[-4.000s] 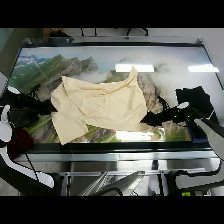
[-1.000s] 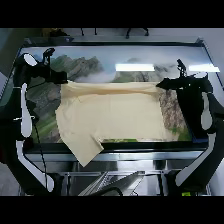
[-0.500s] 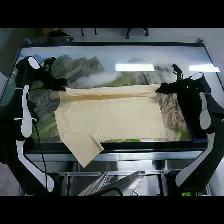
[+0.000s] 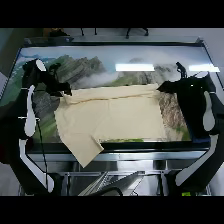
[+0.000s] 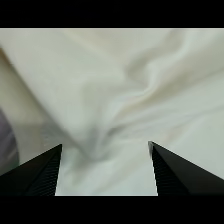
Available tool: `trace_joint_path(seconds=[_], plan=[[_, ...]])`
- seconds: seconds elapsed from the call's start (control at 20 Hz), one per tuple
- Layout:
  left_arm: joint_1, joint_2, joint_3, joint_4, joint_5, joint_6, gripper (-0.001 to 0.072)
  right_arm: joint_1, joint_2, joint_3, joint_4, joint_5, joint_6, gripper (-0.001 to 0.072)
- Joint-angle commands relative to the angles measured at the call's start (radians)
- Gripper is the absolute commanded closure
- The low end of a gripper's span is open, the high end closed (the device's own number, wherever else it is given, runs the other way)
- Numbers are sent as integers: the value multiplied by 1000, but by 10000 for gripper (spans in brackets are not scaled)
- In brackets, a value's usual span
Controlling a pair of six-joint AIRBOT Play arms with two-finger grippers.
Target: Fold the shirts.
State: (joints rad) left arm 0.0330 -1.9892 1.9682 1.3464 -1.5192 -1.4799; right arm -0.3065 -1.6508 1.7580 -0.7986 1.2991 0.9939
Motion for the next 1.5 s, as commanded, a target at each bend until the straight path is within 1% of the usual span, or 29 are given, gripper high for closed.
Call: trace_joint_path(seconds=[0.0, 0.05, 0.1, 0.15, 0.2, 0.3, 0.4, 0.55, 0.75, 0.9, 0.95, 1.05, 1.2, 1.3, 1.35, 1.45], plan=[[59, 54, -2, -8, -124, -63, 104, -68, 78, -2, -115, 134, 101, 295], [80, 86, -23, -42, -157, -65, 104, -97, 100, -21, -111, 190, 109, 297], [98, 130, -72, -71, -169, -66, 103, -126, 130, -76, -107, 232, 110, 321], [113, 193, -156, -97, -161, -66, 104, -148, 167, -160, -101, 247, 106, 345], [120, 260, -255, -100, -137, -75, 104, -166, 216, -278, -97, 243, 103, 345], [121, 407, -497, -100, -74, -81, 104, -189, 318, -526, -100, 195, 86, 345], [119, 550, -743, -103, -38, -80, 104, -199, 407, -735, -99, 112, 71, 345], [119, 722, -1023, -117, 0, -80, 104, -198, 462, -914, -99, 28, 23, 345], [119, 907, -1299, -117, 80, -80, 104, -155, 461, -985, -95, -57, -3, 345], [119, 1015, -1434, -121, 146, -82, 104, -88, 461, -985, -91, -59, -3, 345], [119, 1047, -1469, -129, 177, -83, 104, -66, 461, -985, -91, -63, -3, 345], [119, 1096, -1534, -193, 254, -80, 104, -36, 461, -985, -91, -69, -3, 345], [119, 1110, -1604, -286, 386, -56, 104, -27, 461, -985, -91, -72, -3, 345], [119, 1067, -1628, -341, 440, -31, 104, -28, 461, -985, -91, -70, -3, 345], [119, 1033, -1636, -383, 457, -2, 104, -28, 461, -985, -89, -69, -3, 345], [119, 956, -1635, -485, 465, 86, 104, -29, 461, -985, -79, -69, -3, 345]])
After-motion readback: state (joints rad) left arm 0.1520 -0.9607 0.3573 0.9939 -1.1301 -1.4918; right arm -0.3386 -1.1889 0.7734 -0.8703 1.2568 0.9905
